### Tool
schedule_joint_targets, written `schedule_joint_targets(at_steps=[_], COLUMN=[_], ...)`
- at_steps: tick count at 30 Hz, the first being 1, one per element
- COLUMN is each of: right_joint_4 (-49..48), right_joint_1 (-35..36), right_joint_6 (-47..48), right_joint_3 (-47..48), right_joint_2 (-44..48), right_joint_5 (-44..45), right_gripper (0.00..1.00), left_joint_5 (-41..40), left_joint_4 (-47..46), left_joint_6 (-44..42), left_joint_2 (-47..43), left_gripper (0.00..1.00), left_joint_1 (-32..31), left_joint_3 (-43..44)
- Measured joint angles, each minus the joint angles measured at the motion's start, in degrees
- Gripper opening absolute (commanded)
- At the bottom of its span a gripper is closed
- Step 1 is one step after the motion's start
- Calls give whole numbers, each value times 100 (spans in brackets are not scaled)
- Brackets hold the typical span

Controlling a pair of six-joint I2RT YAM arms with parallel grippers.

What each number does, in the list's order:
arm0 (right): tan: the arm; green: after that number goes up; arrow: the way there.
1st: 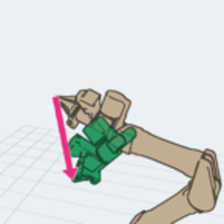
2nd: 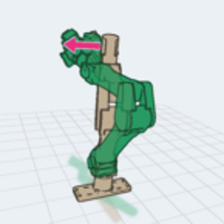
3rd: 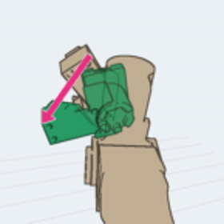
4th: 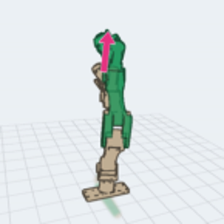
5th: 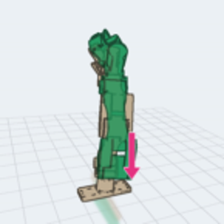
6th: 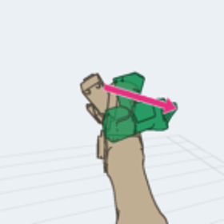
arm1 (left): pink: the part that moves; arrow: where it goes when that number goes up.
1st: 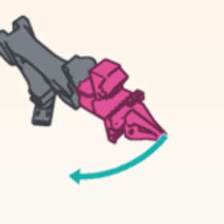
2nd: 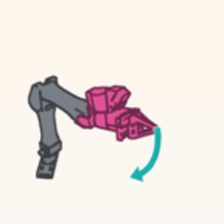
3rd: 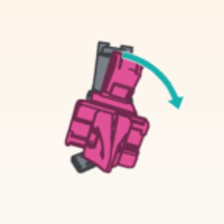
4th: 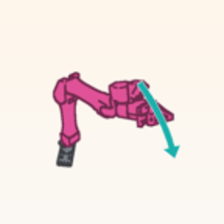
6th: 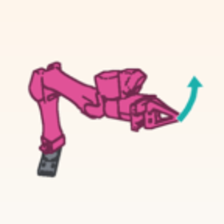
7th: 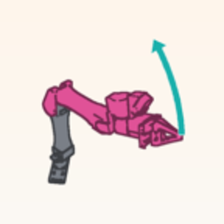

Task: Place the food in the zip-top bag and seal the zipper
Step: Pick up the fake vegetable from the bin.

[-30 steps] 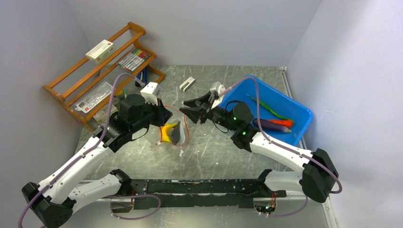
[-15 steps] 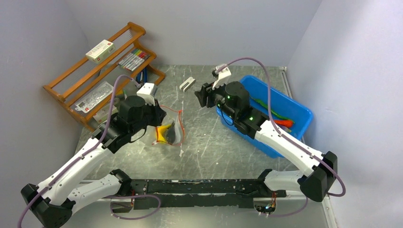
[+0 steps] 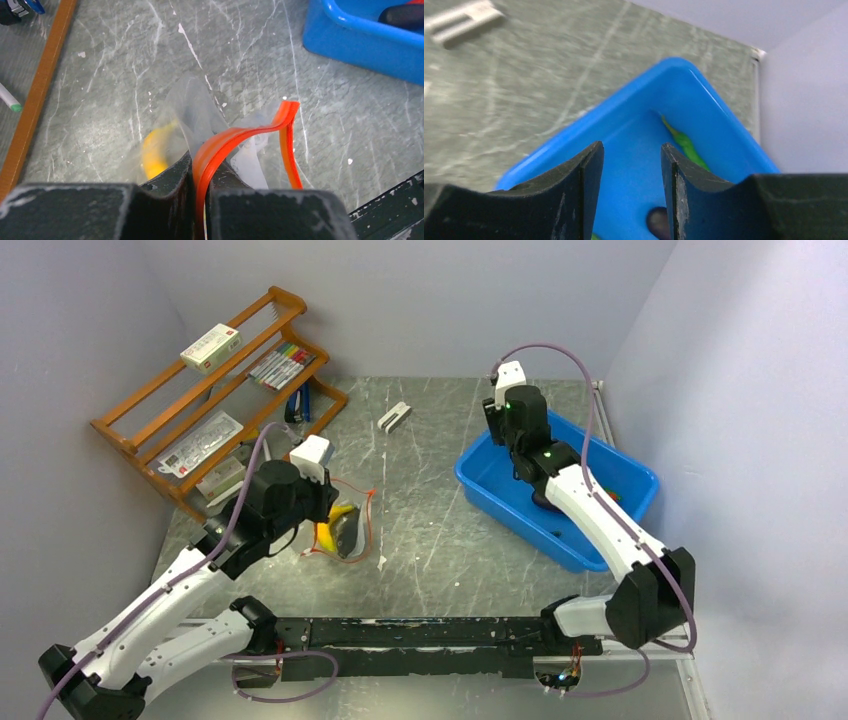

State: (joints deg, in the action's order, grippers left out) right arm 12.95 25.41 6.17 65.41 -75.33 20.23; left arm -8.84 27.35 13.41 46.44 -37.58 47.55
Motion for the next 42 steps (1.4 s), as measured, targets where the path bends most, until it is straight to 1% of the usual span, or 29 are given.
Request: schedule_joint_targets(at_steps=[4, 9, 13, 19, 28, 42], right_joint_4=[267, 793, 935, 527, 271, -94], right_joint_1=[-391, -1082, -1440, -1604, -2052, -2096], right_joint_6=[293, 533, 761, 1213, 1613, 1910], right_joint_3=[37, 136, 146, -61, -70, 118], right_joint_2=[-396, -1172, -1497, -1665, -2618, -3401], right_joint_5=[256, 417, 638, 894, 584, 369], right_gripper=[40, 40, 40, 41, 36, 38], left_joint_5=[2, 4, 13, 22, -26, -63], left_joint_4=[-15, -26, -35, -50, -52, -50], left_joint_6=[-101, -153, -164, -164, -162, -162], left_joint_2=[-33, 24, 76, 76, 24, -22], left_gripper=[7, 7, 7, 7, 7, 7], left_joint_1=[0, 0, 0, 0, 0, 0], left_joint_3=[-122, -149, -155, -160, -186, -192])
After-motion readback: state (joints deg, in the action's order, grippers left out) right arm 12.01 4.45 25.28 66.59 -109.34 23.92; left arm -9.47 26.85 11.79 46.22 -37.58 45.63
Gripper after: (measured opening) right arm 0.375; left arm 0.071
